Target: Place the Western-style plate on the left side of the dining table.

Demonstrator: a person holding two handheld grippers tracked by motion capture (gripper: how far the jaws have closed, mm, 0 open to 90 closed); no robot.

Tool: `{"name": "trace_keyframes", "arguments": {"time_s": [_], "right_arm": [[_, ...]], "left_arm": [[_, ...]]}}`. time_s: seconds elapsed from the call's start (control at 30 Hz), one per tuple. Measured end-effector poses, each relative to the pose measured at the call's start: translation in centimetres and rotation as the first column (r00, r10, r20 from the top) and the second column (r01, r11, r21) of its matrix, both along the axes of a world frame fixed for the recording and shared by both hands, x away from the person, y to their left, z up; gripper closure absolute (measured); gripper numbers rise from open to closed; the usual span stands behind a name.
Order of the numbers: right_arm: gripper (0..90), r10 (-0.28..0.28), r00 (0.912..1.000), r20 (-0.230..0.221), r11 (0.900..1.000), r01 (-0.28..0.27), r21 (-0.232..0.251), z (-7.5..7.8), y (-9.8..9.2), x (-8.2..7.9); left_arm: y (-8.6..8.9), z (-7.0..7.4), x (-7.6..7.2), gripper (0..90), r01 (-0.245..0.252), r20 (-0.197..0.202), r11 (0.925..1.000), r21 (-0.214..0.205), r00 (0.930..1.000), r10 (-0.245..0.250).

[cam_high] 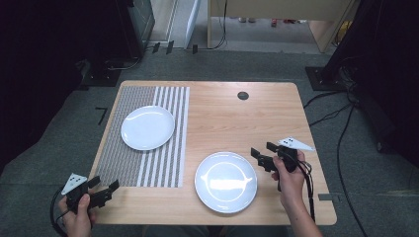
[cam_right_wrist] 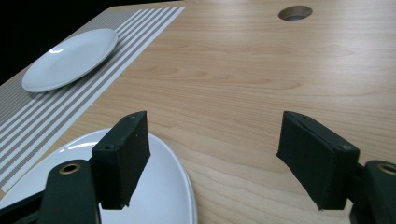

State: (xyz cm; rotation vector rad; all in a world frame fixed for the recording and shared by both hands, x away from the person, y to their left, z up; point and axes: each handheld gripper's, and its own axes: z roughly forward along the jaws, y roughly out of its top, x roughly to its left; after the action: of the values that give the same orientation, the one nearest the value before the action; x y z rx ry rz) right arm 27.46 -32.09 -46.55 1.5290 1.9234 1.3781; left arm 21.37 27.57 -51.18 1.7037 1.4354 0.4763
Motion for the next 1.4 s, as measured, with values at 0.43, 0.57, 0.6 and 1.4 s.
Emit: {"name": "trace_keyframes", "arguments": {"time_s": [0.43,0.57,0.6,1.4], "right_arm": [[25.4,-0.062,0.9979,-0.019,0.9978,0.062,-0.025,-1.1,-4.3,-2.0],[25.4,-0.081,0.9964,-0.025,0.9963,0.08,-0.032,-1.5,-5.5,-2.8],[25.4,-0.087,0.9959,-0.025,0.9956,0.086,-0.037,-1.6,-5.8,-3.0],[24.0,-0.186,0.9791,-0.083,0.978,0.176,-0.112,-4.4,-12.1,-7.9]], "left_arm": [[-0.4,-0.6,0.2,15.3,0.013,-0.031,0.9994,0.034,0.9994,-0.011],[-0.5,-0.7,0.2,14.5,0.015,-0.022,0.9991,0.04,0.9997,-0.014],[-0.6,-0.7,0.1,13.9,0.015,-0.019,0.9986,0.05,0.9997,-0.014],[-1.0,-0.8,0.0,13.7,0.022,-0.009,0.9946,0.102,0.9997,-0.021]]}}
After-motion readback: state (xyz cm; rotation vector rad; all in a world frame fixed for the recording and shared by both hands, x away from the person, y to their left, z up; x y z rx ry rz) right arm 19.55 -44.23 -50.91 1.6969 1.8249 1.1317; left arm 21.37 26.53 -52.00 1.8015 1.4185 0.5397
